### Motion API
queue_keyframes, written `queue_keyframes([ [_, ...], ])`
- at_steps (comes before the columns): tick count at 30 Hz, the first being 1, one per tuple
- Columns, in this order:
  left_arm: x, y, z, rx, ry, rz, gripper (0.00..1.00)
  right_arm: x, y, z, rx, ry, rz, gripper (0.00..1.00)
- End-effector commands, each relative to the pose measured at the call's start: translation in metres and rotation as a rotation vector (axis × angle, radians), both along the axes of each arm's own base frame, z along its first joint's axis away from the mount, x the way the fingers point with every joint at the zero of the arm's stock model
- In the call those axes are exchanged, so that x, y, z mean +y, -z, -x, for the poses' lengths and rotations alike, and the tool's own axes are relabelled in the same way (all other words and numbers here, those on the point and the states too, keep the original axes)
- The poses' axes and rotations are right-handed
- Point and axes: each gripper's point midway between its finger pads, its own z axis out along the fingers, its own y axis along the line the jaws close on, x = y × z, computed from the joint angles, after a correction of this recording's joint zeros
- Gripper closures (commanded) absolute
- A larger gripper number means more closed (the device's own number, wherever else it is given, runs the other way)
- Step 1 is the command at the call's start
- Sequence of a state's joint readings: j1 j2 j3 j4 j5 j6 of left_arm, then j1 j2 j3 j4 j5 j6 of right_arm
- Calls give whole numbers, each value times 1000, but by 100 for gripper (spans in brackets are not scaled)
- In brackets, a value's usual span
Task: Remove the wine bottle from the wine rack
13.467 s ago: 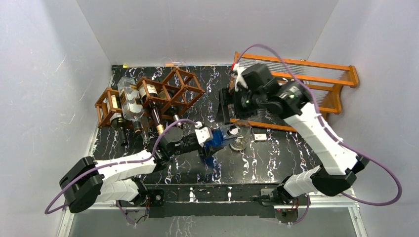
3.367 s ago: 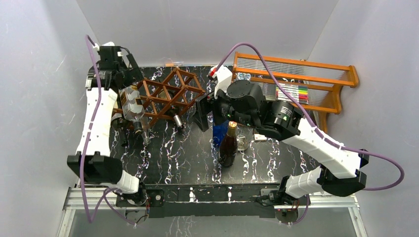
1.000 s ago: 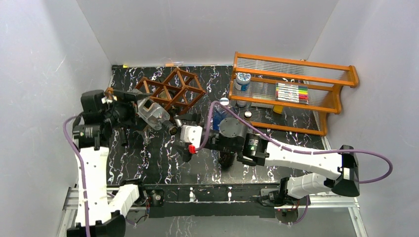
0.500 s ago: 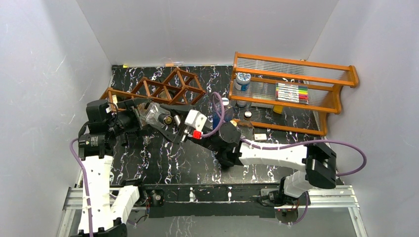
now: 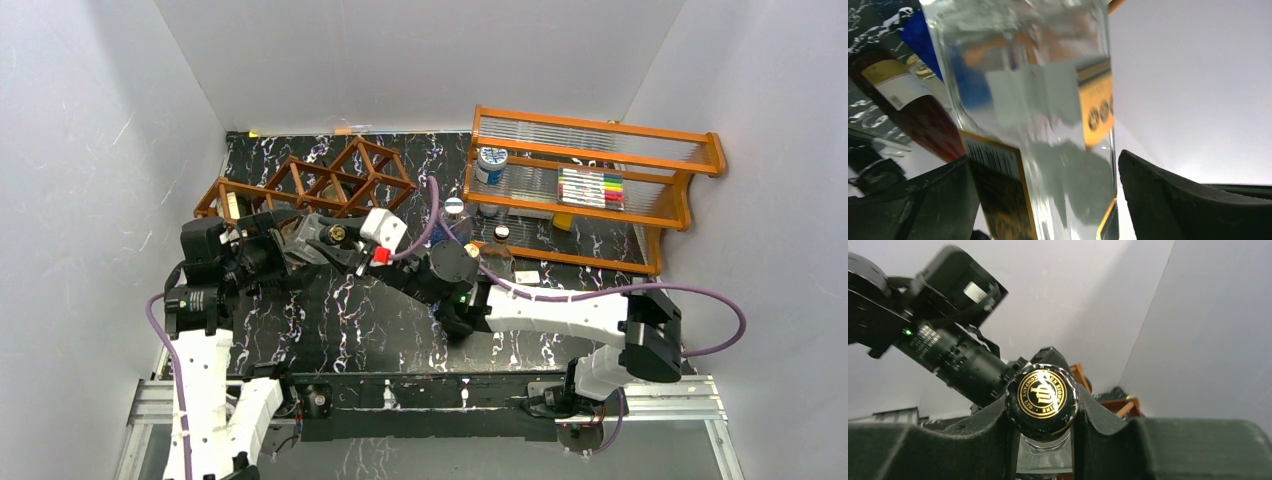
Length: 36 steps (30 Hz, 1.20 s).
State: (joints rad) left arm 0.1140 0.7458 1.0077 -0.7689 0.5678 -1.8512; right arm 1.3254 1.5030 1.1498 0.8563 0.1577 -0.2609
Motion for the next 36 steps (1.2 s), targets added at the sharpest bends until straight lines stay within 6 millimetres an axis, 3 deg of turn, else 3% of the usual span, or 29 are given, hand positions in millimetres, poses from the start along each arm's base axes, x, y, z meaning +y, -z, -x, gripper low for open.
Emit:
queue_keyframes([
  [1,-3,-19,23,-168,89,-170,2,-26,-35,-5,81,48,6,100],
  [8,24,32,71,10,90,-455,2,-46,-20,-20,153,161,169,100],
  [13,39,57,93,3,69,-595,2,-59,0,-27,200,205,235,100],
  [17,60,46,77,-134,182,-898,2,-67,28,-37,229,219,278,100],
  [24,106,36,45,-56,440,-1320,2,-78,58,-59,286,219,327,100],
  [27,133,51,39,62,438,-1438,2,-82,72,-71,349,235,360,100],
  [32,145,98,28,158,506,-1480,2,-82,94,-78,453,239,409,89],
  [36,152,104,16,143,419,-1507,2,-80,109,-81,521,235,415,82],
])
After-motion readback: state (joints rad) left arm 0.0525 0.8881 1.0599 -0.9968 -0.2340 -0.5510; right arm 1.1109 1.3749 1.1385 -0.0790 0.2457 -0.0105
